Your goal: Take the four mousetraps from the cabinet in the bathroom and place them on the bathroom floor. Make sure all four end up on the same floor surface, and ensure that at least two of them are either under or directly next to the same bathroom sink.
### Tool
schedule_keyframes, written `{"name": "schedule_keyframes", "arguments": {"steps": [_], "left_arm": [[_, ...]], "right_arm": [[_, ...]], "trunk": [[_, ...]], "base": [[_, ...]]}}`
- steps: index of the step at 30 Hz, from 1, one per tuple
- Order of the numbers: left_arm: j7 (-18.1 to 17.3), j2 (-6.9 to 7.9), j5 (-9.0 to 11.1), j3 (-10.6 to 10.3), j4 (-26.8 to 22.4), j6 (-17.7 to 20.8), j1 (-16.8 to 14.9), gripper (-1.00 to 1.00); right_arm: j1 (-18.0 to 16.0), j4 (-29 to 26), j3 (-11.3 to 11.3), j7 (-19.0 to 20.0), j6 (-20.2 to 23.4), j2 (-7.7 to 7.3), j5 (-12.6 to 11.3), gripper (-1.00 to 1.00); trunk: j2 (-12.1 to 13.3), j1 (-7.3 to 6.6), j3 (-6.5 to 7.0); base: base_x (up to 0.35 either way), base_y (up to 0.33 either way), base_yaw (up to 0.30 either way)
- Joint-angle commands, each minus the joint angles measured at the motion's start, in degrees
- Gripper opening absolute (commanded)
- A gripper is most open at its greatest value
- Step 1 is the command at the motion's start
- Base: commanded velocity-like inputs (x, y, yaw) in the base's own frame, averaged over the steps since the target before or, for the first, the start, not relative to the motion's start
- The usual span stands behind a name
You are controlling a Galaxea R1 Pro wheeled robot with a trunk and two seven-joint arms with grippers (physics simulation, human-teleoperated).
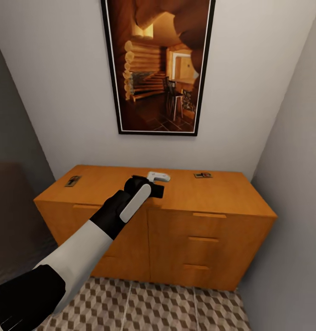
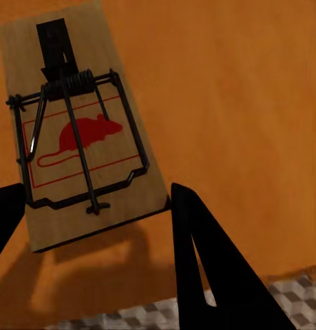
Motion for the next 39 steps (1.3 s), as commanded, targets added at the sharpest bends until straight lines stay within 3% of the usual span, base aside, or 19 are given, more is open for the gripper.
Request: {"name": "schedule_keyframes", "arguments": {"steps": [1,21,39], "left_arm": [[0.5,0.02,0.4,-0.1,0.1,0.2,-0.1,-1.00],[0.5,0.02,0.5,-0.2,1.8,0.2,-0.1,-1.00],[0.3,-0.01,0.6,-0.3,7.6,-0.4,-0.1,-1.00]], "right_arm": [[0.0,0.0,-0.4,-0.3,-0.1,0.04,0.6,-1.00],[0.0,0.0,-0.4,-0.2,-0.2,0.05,0.6,-1.00],[0.0,0.0,-0.4,-0.2,-0.2,0.01,0.6,-1.00]], "trunk": [[0.0,-0.04,-0.06],[0.0,-0.04,-0.06],[0.0,-0.04,-0.06]], "base": [[-0.302,0.125,0.000],[-0.288,0.169,0.000],[-0.280,0.175,0.000]]}}
